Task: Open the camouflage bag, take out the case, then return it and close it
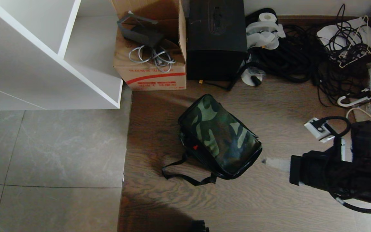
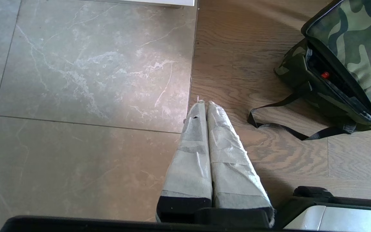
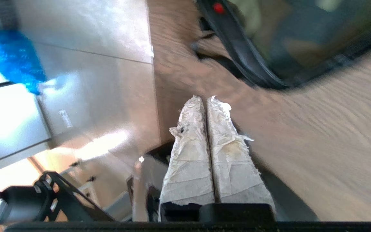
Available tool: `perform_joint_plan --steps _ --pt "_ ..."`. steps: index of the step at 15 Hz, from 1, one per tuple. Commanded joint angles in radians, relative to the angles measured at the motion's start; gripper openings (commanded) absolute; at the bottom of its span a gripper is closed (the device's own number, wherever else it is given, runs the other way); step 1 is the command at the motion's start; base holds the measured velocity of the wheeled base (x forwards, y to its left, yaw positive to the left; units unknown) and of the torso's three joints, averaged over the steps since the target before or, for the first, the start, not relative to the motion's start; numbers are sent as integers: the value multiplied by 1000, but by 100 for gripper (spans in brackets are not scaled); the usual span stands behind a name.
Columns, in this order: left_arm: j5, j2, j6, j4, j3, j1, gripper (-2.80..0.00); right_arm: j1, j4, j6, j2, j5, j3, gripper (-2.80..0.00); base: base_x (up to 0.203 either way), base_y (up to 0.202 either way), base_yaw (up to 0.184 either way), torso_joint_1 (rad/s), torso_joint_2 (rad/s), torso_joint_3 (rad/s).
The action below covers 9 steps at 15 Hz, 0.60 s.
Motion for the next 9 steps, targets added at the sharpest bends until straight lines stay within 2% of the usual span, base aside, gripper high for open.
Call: perform_joint_plan --steps 1,4,6,8,9 --pt "-1 0 -1 0 8 0 -280 -10 234 -28 -318 -49 46 -280 0 0 0 0 0 0" --pt "1 0 -1 0 9 0 -280 -111 599 -168 -692 -88 85 -280 0 0 0 0 0 0" --pt "1 0 -1 0 8 0 -280 -207 767 -281 -929 -118 138 -280 0 0 0 0 0 0" --pt "1 0 -1 0 8 -1 -280 -273 829 -377 -1091 -181 226 -280 0 0 0 0 0 0" --pt "0 0 -1 0 9 0 -280 -297 798 -414 -1133 -224 302 -280 0 0 0 0 0 0"
